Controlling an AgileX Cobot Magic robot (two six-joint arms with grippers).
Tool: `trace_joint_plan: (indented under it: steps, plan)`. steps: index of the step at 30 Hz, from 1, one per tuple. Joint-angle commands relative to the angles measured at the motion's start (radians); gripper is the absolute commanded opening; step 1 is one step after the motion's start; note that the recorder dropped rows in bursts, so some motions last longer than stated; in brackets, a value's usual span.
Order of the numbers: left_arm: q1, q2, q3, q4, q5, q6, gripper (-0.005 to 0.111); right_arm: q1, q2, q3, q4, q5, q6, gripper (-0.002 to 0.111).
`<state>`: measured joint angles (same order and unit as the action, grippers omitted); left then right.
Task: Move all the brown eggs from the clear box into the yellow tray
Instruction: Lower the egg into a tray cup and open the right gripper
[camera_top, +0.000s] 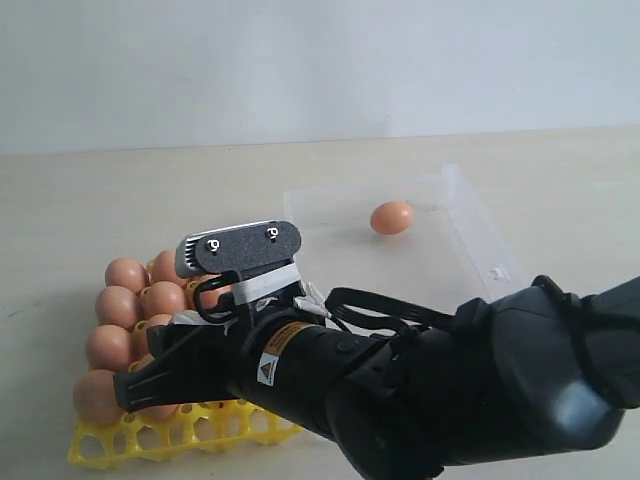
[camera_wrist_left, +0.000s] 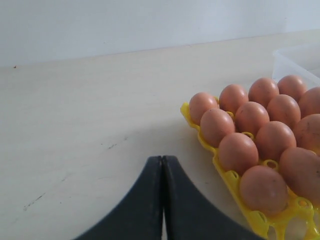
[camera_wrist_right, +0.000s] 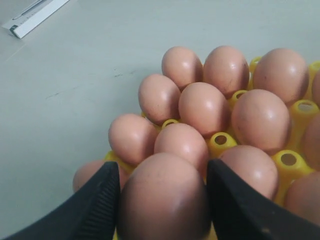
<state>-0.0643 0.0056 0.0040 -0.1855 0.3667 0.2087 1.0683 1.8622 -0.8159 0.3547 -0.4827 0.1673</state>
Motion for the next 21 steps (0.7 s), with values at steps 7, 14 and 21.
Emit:
trace_joint_plan:
  steps: [7,14,21]
  plan:
    - [-0.004,-0.006,-0.004,-0.001,-0.01,-0.003,0.0,0.002,0.033,-0.009,0.015,-0.043,-0.041,0.0]
    - [-0.004,-0.006,-0.004,-0.001,-0.01,-0.003,0.0,0.0,0.056,-0.009,0.039,-0.046,-0.047,0.0]
    - [-0.004,-0.006,-0.004,-0.001,-0.01,-0.003,0.0,0.0,0.055,-0.009,0.039,-0.063,-0.054,0.0]
